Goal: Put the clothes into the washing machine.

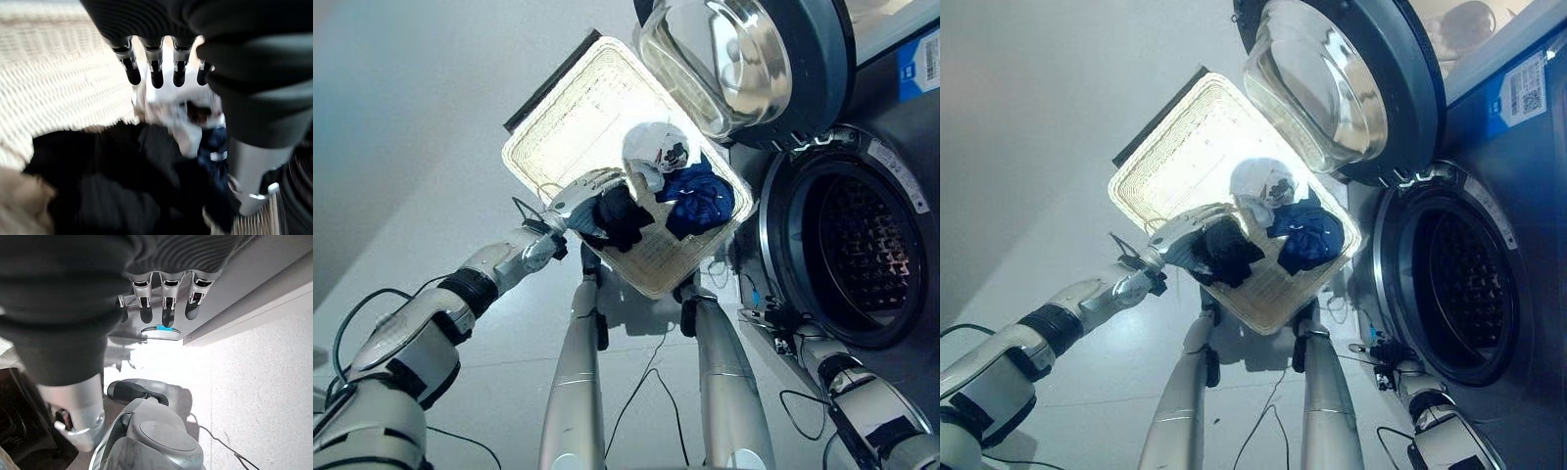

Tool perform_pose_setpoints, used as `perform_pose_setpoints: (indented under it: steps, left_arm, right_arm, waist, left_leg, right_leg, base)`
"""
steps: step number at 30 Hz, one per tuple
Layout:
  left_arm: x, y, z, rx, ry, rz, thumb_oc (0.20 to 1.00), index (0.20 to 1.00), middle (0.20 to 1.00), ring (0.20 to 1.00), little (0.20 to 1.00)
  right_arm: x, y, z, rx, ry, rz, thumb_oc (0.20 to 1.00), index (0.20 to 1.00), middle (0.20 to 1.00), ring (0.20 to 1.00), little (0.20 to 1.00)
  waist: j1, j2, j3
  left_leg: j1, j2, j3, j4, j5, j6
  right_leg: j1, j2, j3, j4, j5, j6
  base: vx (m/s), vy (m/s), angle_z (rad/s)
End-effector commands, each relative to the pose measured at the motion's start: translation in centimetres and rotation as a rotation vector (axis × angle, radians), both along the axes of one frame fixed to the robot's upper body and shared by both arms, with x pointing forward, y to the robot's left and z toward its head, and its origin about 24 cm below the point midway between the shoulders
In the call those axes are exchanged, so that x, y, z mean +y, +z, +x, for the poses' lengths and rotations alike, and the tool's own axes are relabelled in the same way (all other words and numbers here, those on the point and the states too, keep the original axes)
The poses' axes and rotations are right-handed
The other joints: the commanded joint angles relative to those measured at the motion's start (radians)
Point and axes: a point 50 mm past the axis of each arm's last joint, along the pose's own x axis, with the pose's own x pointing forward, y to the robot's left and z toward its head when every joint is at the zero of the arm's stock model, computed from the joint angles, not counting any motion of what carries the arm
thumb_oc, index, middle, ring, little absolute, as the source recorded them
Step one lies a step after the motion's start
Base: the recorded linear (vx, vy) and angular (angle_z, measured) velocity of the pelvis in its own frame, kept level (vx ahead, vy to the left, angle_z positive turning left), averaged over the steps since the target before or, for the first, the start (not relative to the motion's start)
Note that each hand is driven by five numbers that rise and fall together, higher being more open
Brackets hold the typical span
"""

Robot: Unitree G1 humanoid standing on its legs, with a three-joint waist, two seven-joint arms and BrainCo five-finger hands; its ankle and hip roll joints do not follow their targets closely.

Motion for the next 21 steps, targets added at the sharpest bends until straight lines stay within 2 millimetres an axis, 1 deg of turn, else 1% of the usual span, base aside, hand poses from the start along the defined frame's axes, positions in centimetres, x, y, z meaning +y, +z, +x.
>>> perform_pose_setpoints:
  steps: [1, 4, 6, 10, 12, 14, 17, 21]
  left_arm:
    - [0.1, 1.7, 0.8, -0.011, 0.034, 0.052, 1.0, 1.0, 1.0, 1.0, 1.0]
    - [0.7, 1.5, 1.4, 0.039, 0.081, 0.098, 1.0, 1.0, 1.0, 1.0, 1.0]
    - [0.9, 1.1, 1.5, 0.069, 0.106, 0.105, 1.0, 1.0, 1.0, 1.0, 1.0]
    - [2.2, 0.0, 2.0, 0.113, 0.189, 0.171, 1.0, 1.0, 1.0, 1.0, 1.0]
    - [2.6, -0.5, 2.1, 0.116, 0.221, 0.175, 1.0, 1.0, 1.0, 1.0, 1.0]
    - [3.5, -1.0, 2.2, 0.102, 0.278, 0.188, 1.0, 1.0, 1.0, 1.0, 1.0]
    - [4.0, -1.3, 2.2, 0.073, 0.31, 0.194, 1.0, 1.0, 1.0, 1.0, 1.0]
    - [5.0, -1.9, 2.1, -0.017, 0.373, 0.166, 1.0, 1.0, 1.0, 1.0, 1.0]
  right_arm:
    - [-2.2, 0.8, -0.4, 0.007, -0.018, -0.049, 1.0, 1.0, 1.0, 1.0, 1.0]
    - [-2.0, 1.2, 0.1, -0.005, -0.008, -0.05, 1.0, 1.0, 1.0, 1.0, 1.0]
    - [-1.9, 1.2, 0.1, -0.006, -0.004, -0.049, 1.0, 1.0, 1.0, 1.0, 1.0]
    - [-1.4, 1.3, 0.5, -0.019, 0.007, -0.041, 1.0, 1.0, 1.0, 1.0, 1.0]
    - [-1.1, 1.3, 0.6, -0.023, 0.011, -0.041, 1.0, 1.0, 1.0, 1.0, 1.0]
    - [-0.8, 1.5, 1.0, -0.031, 0.015, -0.037, 1.0, 1.0, 1.0, 1.0, 1.0]
    - [-0.7, 1.6, 1.1, -0.036, 0.016, -0.035, 1.0, 1.0, 1.0, 1.0, 1.0]
    - [0.1, 1.5, 1.3, -0.05, 0.024, -0.023, 1.0, 1.0, 1.0, 1.0, 1.0]
  waist:
    - [0.005, -0.024, -0.016]
    - [-0.001, -0.03, -0.016]
    - [-0.002, -0.033, -0.016]
    - [-0.006, -0.046, -0.016]
    - [-0.008, -0.05, -0.016]
    - [-0.01, -0.058, -0.016]
    - [-0.012, -0.063, -0.016]
    - [-0.012, -0.075, -0.016]
  left_leg:
    - [-0.047, -0.052, 0.024, 0.184, -0.167, 0.026]
    - [-0.065, -0.051, 0.024, 0.181, -0.157, 0.026]
    - [-0.065, -0.048, 0.024, 0.186, -0.163, 0.027]
    - [-0.076, -0.05, 0.017, 0.184, -0.159, 0.026]
    - [-0.077, -0.05, 0.016, 0.182, -0.158, 0.025]
    - [-0.081, -0.048, 0.015, 0.178, -0.156, 0.025]
    - [-0.086, -0.049, 0.014, 0.179, -0.153, 0.023]
    - [-0.093, -0.049, 0.011, 0.177, -0.152, 0.021]
  right_leg:
    - [0.006, 0.049, 0.043, -0.226, 0.211, 0.095]
    - [-0.011, 0.055, 0.045, -0.226, 0.218, 0.094]
    - [-0.01, 0.059, 0.047, -0.222, 0.213, 0.094]
    - [-0.017, 0.065, 0.046, -0.229, 0.221, 0.095]
    - [-0.018, 0.067, 0.046, -0.232, 0.223, 0.095]
    - [-0.02, 0.07, 0.044, -0.237, 0.226, 0.095]
    - [-0.023, 0.072, 0.045, -0.241, 0.229, 0.094]
    - [-0.026, 0.077, 0.044, -0.245, 0.232, 0.093]
  base:
    - [0.0, 0.0, 0.0]
    - [0.0, 0.0, 0.0]
    - [0.0, 0.0, 0.0]
    - [0.0, -0.016, -0.01]
    - [0.0, 0.0, 0.0]
    - [0.0, 0.0, 0.0]
    - [0.0, 0.0, 0.0]
    - [0.0, 0.0, 0.0]
